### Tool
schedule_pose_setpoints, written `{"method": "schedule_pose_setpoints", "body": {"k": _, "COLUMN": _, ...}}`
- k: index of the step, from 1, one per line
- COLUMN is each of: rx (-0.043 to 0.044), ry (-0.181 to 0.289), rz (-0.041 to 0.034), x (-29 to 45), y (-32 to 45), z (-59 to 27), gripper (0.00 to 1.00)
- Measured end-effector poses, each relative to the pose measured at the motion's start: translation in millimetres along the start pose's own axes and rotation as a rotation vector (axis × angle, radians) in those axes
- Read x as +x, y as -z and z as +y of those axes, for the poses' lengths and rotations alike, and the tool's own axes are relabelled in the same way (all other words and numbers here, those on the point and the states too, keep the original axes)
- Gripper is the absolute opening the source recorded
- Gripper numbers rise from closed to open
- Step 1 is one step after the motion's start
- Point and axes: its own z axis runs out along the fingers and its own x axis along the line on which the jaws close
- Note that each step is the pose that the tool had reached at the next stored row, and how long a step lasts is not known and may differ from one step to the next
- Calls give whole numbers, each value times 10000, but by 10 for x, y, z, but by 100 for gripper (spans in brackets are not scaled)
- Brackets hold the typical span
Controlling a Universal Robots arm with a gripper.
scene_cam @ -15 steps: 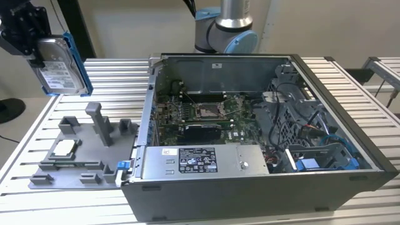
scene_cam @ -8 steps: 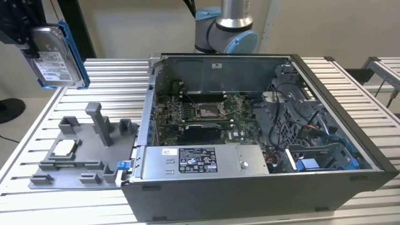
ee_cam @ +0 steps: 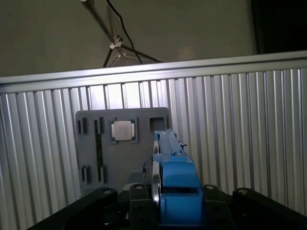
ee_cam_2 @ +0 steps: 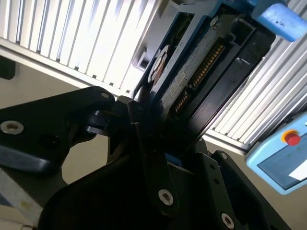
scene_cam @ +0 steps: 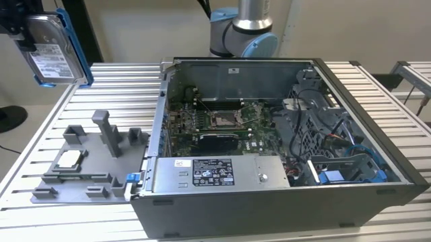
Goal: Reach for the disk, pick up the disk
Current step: 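Pick up the disk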
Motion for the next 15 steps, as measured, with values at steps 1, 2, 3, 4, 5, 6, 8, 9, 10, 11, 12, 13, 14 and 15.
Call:
{"method": "schedule_pose_setpoints", "body": {"k": 1, "rx": -1, "ry": 0, "rz": 1, "x": -1, "y": 32, "z": 0, "gripper": 0}}
{"method": "schedule_pose_setpoints", "body": {"k": 2, "rx": 1, "ry": 0, "rz": 0, "x": -1, "y": 64, "z": 0, "gripper": 0}}
{"method": "schedule_pose_setpoints", "body": {"k": 3, "rx": 1, "ry": 0, "rz": 0, "x": -2, "y": 98, "z": 0, "gripper": 0}}
{"method": "schedule_pose_setpoints", "body": {"k": 4, "rx": -1, "ry": 0, "rz": 1, "x": -3, "y": 133, "z": 0, "gripper": 0}}
{"method": "schedule_pose_setpoints", "body": {"k": 5, "rx": 0, "ry": 0, "rz": 1, "x": -3, "y": 164, "z": 0, "gripper": 0}}
{"method": "schedule_pose_setpoints", "body": {"k": 6, "rx": 2, "ry": 0, "rz": 0, "x": -4, "y": 195, "z": 0, "gripper": 0}}
{"method": "schedule_pose_setpoints", "body": {"k": 8, "rx": 0, "ry": 0, "rz": 1, "x": -5, "y": 266, "z": 0, "gripper": 0}}
{"method": "schedule_pose_setpoints", "body": {"k": 9, "rx": 2, "ry": 0, "rz": 1, "x": -6, "y": 301, "z": 0, "gripper": 0}}
{"method": "schedule_pose_setpoints", "body": {"k": 10, "rx": 1, "ry": 0, "rz": 1, "x": -6, "y": 337, "z": 0, "gripper": 0}}
{"method": "schedule_pose_setpoints", "body": {"k": 11, "rx": 1, "ry": 0, "rz": 1, "x": -7, "y": 368, "z": 0, "gripper": 0}}
{"method": "schedule_pose_setpoints", "body": {"k": 12, "rx": 0, "ry": 0, "rz": 2, "x": -8, "y": 387, "z": 0, "gripper": 0}}
{"method": "schedule_pose_setpoints", "body": {"k": 13, "rx": 0, "ry": 0, "rz": 2, "x": -8, "y": 395, "z": 0, "gripper": 0}}
{"method": "schedule_pose_setpoints", "body": {"k": 14, "rx": 0, "ry": 0, "rz": 2, "x": -8, "y": 403, "z": 0, "gripper": 0}}
{"method": "schedule_pose_setpoints", "body": {"k": 15, "rx": 1, "ry": 1, "rz": 2, "x": -8, "y": 406, "z": -1, "gripper": 0}}
